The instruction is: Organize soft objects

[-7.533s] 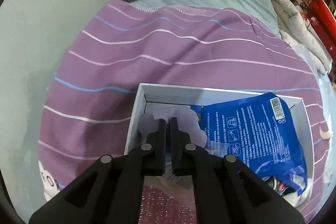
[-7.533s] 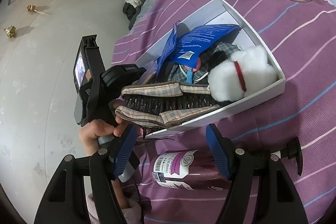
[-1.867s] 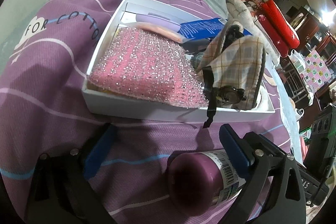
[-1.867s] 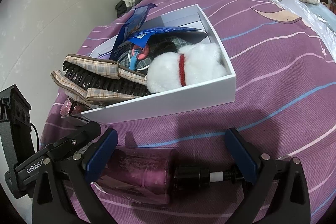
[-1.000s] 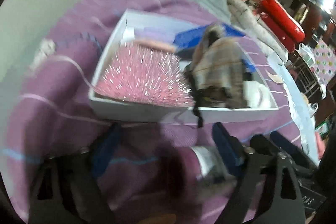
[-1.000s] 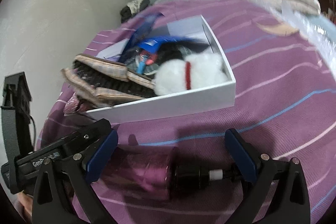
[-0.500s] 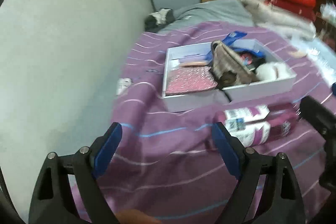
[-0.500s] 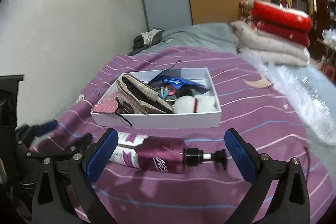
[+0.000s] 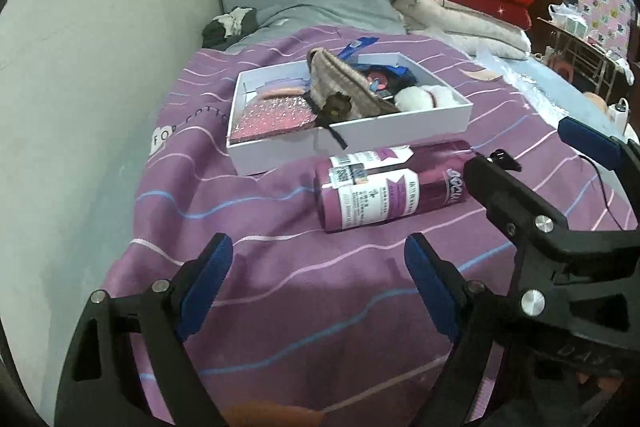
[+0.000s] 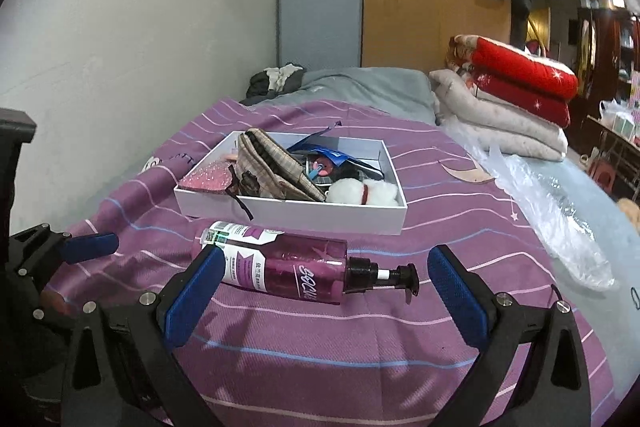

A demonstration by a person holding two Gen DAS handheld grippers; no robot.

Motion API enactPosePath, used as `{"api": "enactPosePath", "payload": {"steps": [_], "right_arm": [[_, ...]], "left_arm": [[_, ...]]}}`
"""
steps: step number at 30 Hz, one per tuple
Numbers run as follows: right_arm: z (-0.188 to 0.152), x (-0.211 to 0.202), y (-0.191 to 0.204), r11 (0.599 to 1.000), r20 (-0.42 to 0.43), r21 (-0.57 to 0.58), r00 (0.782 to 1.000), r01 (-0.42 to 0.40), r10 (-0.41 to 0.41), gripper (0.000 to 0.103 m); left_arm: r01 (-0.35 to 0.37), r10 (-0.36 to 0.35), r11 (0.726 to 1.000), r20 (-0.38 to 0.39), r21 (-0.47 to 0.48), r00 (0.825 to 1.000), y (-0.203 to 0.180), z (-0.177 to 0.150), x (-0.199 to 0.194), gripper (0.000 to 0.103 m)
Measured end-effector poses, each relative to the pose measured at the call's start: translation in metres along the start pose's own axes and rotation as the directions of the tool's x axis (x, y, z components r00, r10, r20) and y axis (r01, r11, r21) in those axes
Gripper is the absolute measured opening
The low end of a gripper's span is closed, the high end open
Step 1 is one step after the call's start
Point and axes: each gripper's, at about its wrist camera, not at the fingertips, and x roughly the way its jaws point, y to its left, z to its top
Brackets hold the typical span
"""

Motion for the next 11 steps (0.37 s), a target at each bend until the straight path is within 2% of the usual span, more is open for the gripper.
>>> {"api": "enactPosePath", "payload": {"steps": [5,11], "right_arm": [[-0.002,0.004,-0.002,1.000,-0.024,0.020,1.000,-0.007,0.007,0.102],[-0.002,0.004,-0.012,0.997,-0.030,0.076,0.999,-0.014,0.016,0.102]], "left_arm": [[-0.012,0.011,0.998,-0.019,-0.055,1.000,0.010,-0.003,0.002,0.088],[-0.012,0.016,0.997,0.043,-0.081,0.999,0.015,-0.003,-0.011,0.088]]}}
